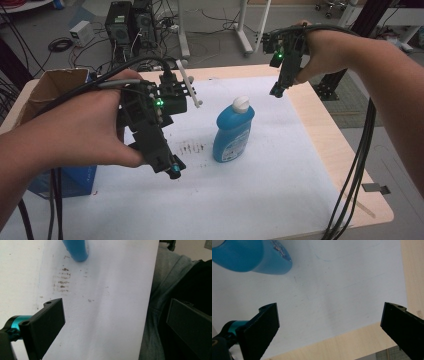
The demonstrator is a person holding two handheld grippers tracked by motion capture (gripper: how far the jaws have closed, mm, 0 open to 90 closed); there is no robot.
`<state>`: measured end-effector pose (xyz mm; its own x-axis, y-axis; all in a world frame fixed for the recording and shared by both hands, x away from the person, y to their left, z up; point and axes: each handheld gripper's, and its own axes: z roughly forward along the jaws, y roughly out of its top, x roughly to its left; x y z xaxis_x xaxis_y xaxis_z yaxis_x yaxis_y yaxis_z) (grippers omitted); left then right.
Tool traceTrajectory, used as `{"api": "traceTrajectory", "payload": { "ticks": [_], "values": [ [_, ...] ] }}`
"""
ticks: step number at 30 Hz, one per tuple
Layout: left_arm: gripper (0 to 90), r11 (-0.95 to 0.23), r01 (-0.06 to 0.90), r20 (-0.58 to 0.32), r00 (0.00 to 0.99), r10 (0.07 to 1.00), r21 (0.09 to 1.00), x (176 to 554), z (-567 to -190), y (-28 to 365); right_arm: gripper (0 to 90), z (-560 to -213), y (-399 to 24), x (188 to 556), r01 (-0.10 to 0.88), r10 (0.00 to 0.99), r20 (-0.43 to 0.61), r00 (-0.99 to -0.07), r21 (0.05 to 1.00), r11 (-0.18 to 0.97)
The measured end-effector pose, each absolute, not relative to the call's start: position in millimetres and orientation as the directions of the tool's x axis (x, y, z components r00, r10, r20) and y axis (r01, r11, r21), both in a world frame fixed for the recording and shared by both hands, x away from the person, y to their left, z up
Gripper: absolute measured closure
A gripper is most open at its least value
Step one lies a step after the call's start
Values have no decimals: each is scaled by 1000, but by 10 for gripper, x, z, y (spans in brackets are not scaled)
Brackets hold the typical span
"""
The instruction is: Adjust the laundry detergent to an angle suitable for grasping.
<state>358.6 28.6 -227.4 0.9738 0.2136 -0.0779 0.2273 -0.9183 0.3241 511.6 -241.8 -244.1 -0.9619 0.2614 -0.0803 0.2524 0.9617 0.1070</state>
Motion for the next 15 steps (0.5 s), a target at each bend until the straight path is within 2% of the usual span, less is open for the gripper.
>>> {"api": "traceTrajectory", "payload": {
  "ticks": [15],
  "values": [
    [17,-892,271,-71,962,263,363,3725,-2337,160,11,-2483,-2630,4812,255,263,-74,-962,100,962]
  ]
}}
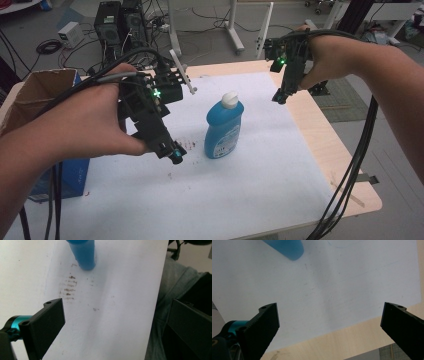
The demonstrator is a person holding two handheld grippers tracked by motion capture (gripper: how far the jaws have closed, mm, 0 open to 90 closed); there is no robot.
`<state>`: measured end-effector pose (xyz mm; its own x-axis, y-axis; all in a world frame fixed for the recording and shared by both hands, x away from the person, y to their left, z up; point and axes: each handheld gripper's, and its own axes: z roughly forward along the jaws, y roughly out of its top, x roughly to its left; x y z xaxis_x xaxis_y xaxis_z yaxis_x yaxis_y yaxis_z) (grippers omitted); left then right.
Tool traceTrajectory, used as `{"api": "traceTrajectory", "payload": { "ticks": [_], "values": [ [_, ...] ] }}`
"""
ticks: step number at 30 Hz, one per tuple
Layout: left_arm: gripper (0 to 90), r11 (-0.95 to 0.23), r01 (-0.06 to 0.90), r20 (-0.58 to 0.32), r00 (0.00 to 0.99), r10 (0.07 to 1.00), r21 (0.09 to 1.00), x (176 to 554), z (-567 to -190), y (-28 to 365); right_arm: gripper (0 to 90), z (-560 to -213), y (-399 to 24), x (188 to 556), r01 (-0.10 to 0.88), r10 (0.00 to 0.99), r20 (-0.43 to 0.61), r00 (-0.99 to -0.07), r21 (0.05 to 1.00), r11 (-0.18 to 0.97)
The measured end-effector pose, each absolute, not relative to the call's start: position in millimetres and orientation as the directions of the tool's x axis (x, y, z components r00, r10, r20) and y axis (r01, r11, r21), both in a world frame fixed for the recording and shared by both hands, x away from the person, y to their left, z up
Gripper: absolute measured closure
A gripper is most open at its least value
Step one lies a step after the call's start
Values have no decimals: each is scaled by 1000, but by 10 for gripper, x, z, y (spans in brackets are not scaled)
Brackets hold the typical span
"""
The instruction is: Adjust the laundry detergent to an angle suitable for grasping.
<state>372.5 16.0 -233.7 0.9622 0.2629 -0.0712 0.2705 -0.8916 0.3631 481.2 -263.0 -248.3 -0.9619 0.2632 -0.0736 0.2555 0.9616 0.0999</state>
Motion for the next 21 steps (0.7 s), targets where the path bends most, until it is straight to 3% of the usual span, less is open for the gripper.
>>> {"api": "traceTrajectory", "payload": {
  "ticks": [21],
  "values": [
    [17,-818,367,-101,927,361,444,4078,-2669,-172,11,-2523,-2720,4718,264,274,-71,-959,125,956]
  ]
}}
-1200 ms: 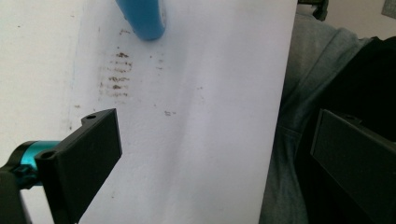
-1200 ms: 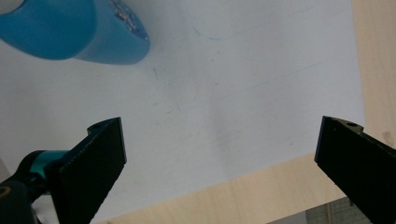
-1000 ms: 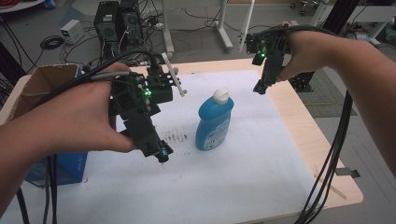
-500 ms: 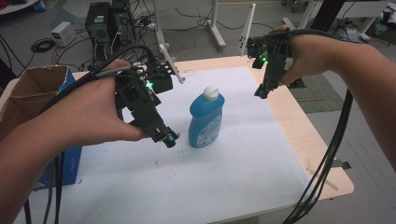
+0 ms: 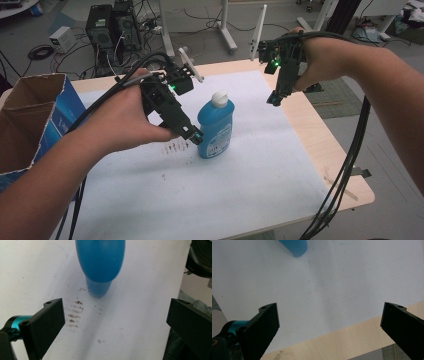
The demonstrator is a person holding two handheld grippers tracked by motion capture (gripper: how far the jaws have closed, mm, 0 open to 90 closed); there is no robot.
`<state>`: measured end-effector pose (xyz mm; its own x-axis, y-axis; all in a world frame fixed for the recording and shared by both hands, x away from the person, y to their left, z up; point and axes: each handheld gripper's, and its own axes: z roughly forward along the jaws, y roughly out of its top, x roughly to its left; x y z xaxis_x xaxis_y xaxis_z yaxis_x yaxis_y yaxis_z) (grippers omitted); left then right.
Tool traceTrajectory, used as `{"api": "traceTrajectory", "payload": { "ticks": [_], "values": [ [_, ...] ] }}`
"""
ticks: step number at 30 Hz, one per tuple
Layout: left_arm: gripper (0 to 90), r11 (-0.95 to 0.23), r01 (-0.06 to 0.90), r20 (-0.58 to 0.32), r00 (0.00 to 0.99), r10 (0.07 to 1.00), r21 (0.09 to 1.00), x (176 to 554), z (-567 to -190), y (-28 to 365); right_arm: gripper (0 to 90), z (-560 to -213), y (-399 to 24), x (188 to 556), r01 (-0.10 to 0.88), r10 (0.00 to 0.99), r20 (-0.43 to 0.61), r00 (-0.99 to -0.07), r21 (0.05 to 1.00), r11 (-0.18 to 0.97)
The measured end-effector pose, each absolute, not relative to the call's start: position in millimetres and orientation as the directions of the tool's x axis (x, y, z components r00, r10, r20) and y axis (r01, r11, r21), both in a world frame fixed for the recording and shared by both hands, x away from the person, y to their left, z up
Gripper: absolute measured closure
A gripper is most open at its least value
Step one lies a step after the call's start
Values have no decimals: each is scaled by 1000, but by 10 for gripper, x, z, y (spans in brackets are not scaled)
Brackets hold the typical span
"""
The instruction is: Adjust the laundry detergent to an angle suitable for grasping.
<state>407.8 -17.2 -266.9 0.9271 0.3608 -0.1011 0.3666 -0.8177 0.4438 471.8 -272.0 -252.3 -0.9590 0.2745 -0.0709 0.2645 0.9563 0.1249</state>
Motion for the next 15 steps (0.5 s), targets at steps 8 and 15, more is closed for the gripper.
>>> {"api": "traceTrajectory", "payload": {
  "ticks": [8,15],
  "values": [
    [17,-798,386,-131,920,369,463,4162,-2758,-287,11,-2510,-2736,4724,271,282,-72,-957,129,954],
    [17,-786,397,-124,914,387,474,4229,-2838,-387,11,-2524,-2762,4725,280,290,-70,-954,128,951]
  ]
}}
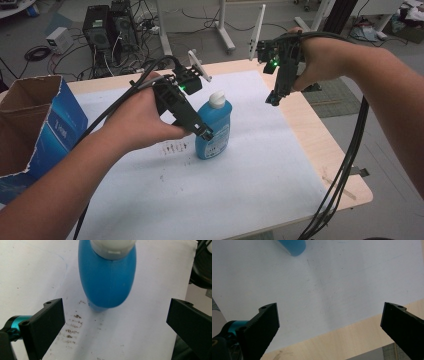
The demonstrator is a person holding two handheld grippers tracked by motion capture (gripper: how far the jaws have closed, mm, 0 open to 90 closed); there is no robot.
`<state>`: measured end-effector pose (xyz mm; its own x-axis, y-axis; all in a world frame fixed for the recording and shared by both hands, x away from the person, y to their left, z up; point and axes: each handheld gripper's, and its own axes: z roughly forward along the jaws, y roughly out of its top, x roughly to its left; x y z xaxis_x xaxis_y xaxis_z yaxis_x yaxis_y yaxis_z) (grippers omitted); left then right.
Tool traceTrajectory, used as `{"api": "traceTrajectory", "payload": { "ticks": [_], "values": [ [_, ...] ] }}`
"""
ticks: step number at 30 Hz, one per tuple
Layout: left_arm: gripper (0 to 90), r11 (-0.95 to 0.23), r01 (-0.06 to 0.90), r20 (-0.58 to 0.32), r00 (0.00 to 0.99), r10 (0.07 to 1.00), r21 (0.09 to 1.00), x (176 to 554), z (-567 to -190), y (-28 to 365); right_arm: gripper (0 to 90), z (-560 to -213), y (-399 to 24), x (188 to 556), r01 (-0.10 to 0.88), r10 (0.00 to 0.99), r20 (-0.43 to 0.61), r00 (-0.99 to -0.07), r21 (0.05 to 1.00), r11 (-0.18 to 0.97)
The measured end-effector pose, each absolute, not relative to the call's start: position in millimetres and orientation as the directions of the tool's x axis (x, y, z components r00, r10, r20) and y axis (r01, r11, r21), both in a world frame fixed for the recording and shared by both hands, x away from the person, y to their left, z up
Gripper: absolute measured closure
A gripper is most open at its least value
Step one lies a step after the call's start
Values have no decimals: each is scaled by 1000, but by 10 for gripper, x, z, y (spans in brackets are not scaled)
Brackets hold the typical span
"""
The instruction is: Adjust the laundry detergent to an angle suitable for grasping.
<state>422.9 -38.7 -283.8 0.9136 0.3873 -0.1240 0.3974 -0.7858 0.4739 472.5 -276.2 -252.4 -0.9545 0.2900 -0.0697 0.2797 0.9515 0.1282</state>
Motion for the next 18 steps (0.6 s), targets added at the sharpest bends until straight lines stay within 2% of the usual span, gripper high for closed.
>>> {"api": "traceTrajectory", "payload": {
  "ticks": [6,18],
  "values": [
    [17,-771,410,-115,906,408,487,4296,-2888,-505,11,-2530,-2785,4739,291,302,-73,-951,129,948],
    [17,-771,383,-90,915,394,509,4300,-2969,-674,11,-2553,-2826,4764,301,312,-68,-948,130,945]
  ]
}}
